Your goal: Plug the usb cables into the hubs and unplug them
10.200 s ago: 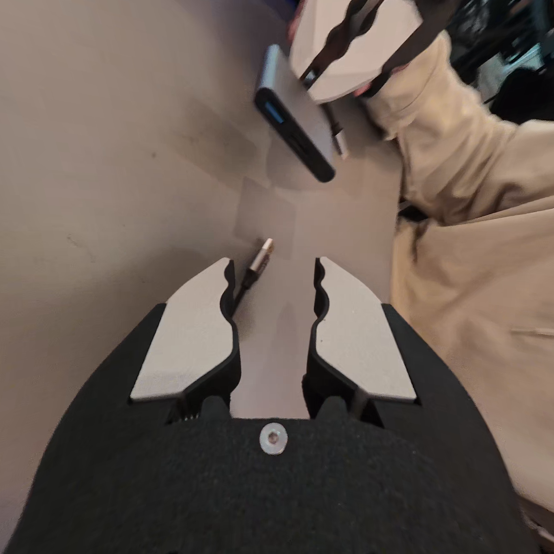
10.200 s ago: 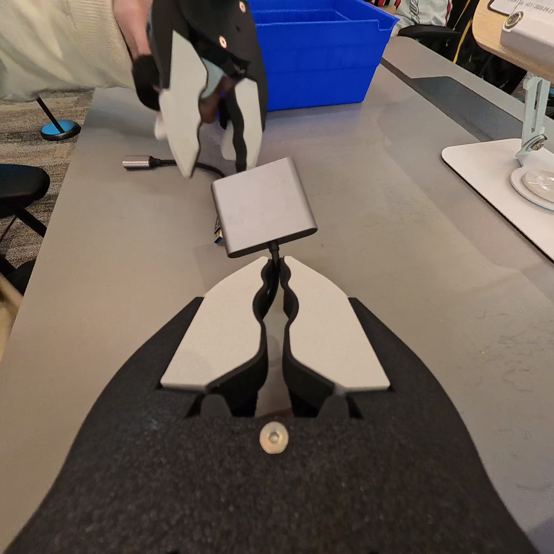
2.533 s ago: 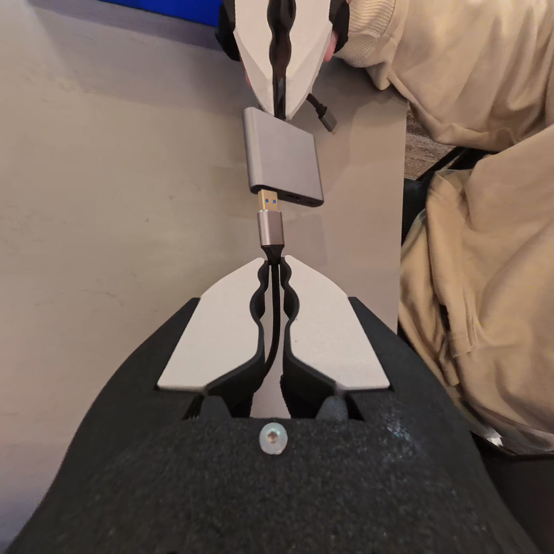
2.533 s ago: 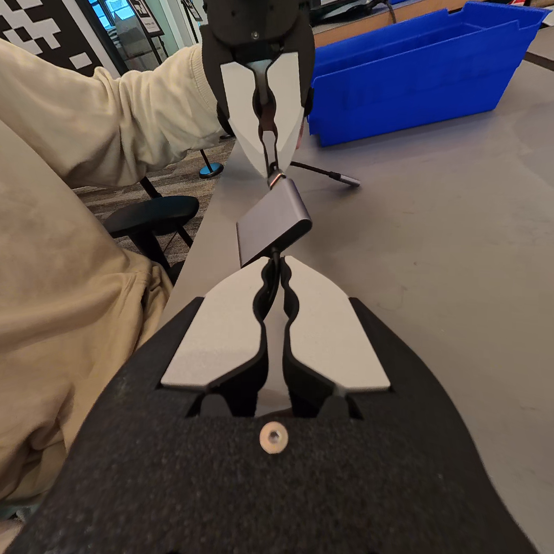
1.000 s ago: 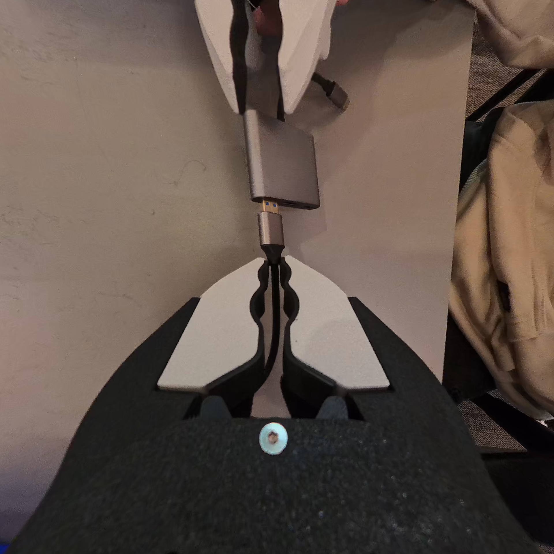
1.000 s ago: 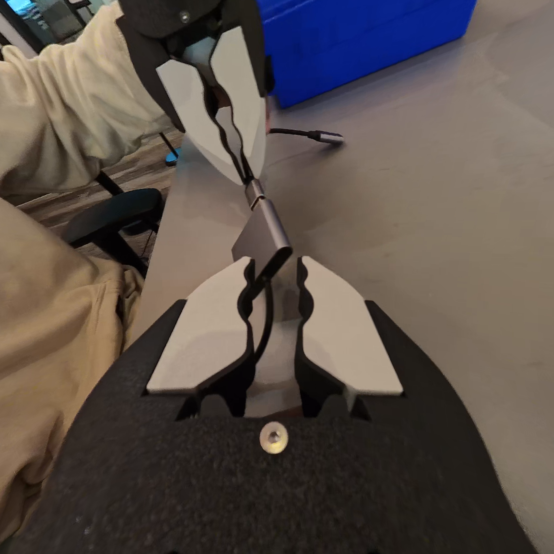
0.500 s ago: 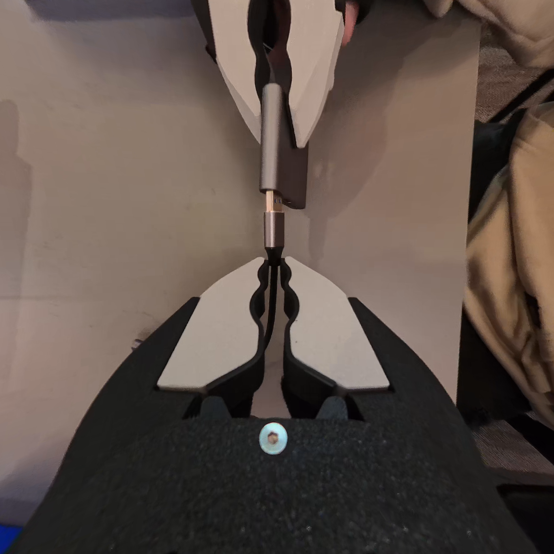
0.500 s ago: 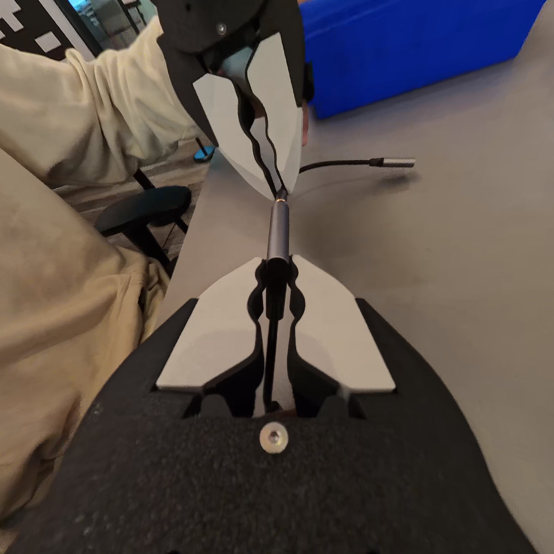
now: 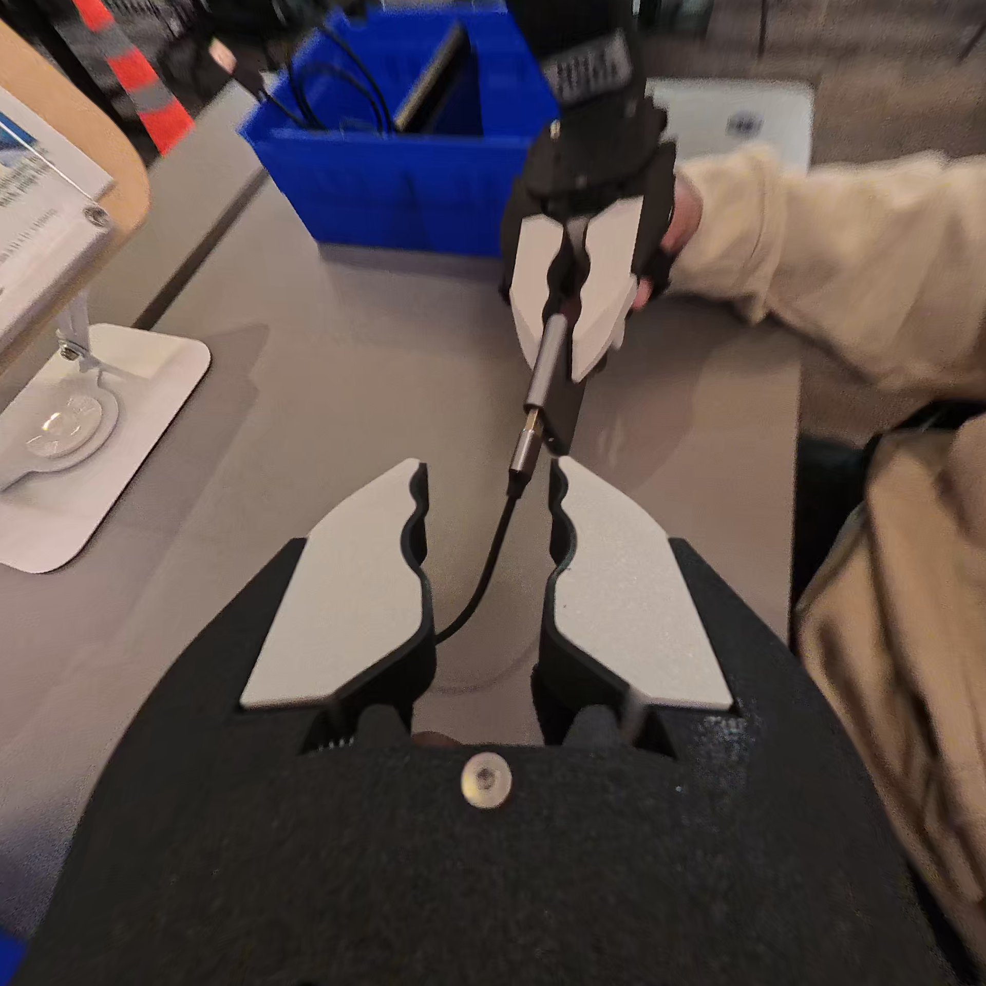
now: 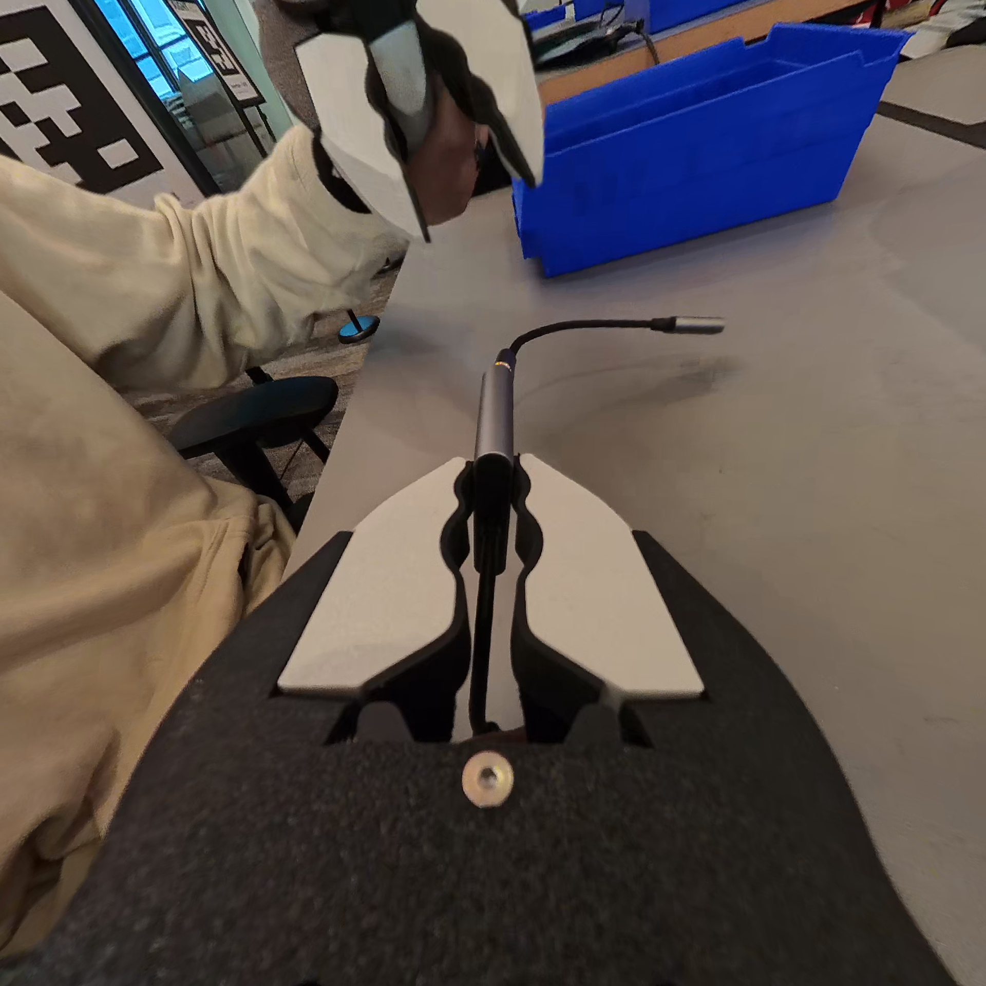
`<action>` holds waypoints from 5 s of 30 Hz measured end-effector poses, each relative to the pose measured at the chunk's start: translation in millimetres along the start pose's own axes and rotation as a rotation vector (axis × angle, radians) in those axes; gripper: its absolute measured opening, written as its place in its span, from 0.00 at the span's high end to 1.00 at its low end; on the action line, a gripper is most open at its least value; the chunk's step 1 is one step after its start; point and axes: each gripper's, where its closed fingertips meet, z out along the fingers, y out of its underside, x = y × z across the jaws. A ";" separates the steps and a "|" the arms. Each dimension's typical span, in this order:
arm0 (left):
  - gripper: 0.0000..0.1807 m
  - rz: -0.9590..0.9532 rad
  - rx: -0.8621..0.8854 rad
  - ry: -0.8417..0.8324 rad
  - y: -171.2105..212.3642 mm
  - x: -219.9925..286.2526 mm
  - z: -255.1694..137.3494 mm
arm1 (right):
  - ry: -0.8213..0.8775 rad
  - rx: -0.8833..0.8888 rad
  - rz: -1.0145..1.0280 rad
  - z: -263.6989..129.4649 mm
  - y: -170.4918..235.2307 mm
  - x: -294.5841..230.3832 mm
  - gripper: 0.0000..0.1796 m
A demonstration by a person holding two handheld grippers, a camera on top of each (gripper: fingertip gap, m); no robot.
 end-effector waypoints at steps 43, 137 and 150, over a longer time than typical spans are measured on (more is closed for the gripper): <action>0.98 0.078 0.039 0.094 42.5 40.3 0.0 | -0.139 0.022 0.014 -2.3 -1.9 -21.6 0.93; 0.96 0.801 -0.081 -0.435 20.7 18.9 34.1 | -0.121 0.092 0.121 -10.1 -10.0 -10.0 0.93; 0.97 0.936 -0.285 -0.323 42.8 22.3 38.5 | -0.110 -0.066 0.108 2.5 15.2 -10.7 0.93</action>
